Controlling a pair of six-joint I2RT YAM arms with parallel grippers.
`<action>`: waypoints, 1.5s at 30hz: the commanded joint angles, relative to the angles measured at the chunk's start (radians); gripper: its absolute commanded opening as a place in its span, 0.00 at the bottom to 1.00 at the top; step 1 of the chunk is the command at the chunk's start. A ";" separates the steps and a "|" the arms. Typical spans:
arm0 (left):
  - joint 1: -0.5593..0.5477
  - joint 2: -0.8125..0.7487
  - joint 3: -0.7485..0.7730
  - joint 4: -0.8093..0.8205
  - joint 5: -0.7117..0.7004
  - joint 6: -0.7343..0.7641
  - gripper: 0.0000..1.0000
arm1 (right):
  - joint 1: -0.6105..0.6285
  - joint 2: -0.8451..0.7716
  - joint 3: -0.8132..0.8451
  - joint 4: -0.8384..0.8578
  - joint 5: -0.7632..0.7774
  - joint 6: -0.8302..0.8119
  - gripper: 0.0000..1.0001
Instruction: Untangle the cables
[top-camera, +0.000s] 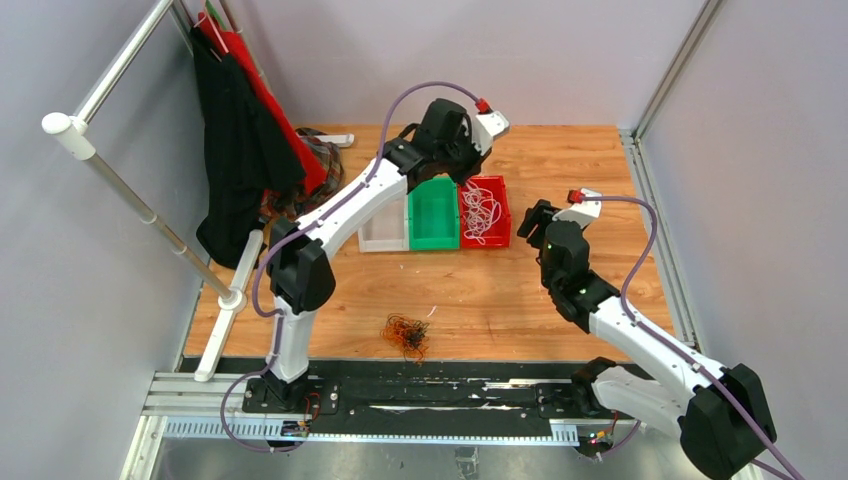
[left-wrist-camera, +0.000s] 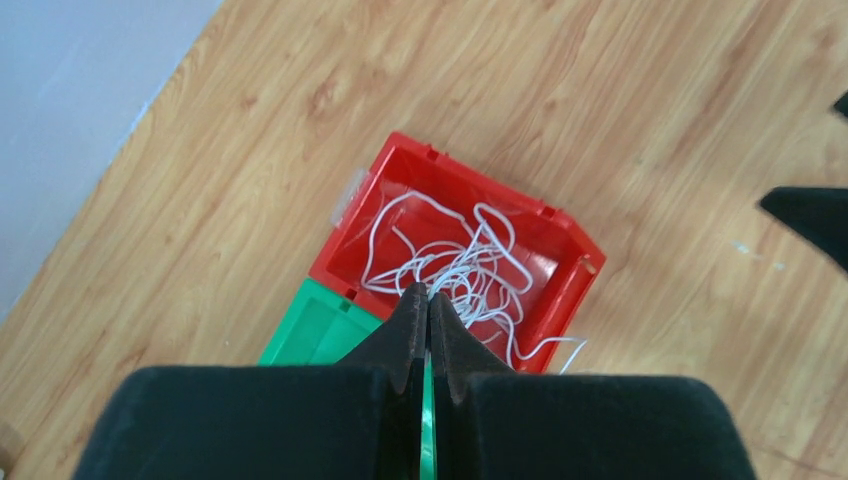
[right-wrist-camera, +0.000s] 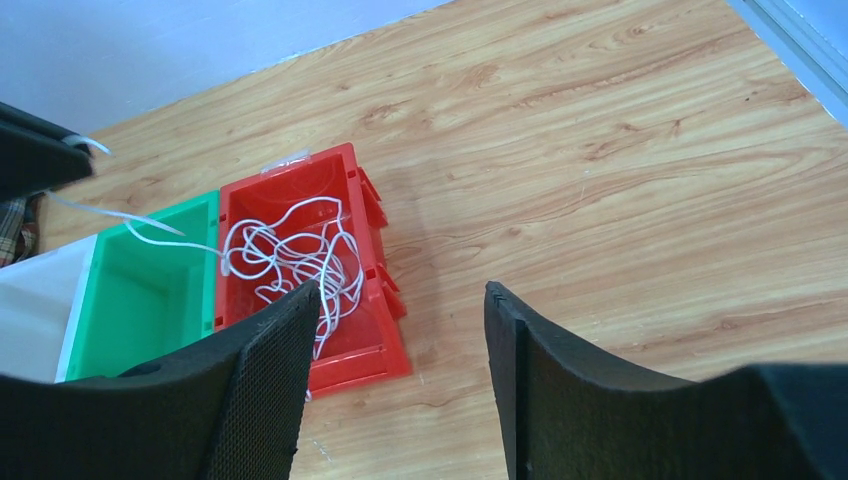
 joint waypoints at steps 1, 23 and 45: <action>-0.002 0.067 -0.030 0.013 -0.049 0.095 0.00 | -0.016 -0.006 -0.016 0.001 -0.019 0.033 0.61; -0.015 0.239 0.119 -0.080 -0.080 0.106 0.35 | -0.018 0.004 0.029 -0.014 -0.062 0.016 0.58; 0.118 -0.515 -0.633 -0.534 0.208 0.351 0.93 | 0.071 0.059 0.107 -0.073 -0.273 -0.070 0.61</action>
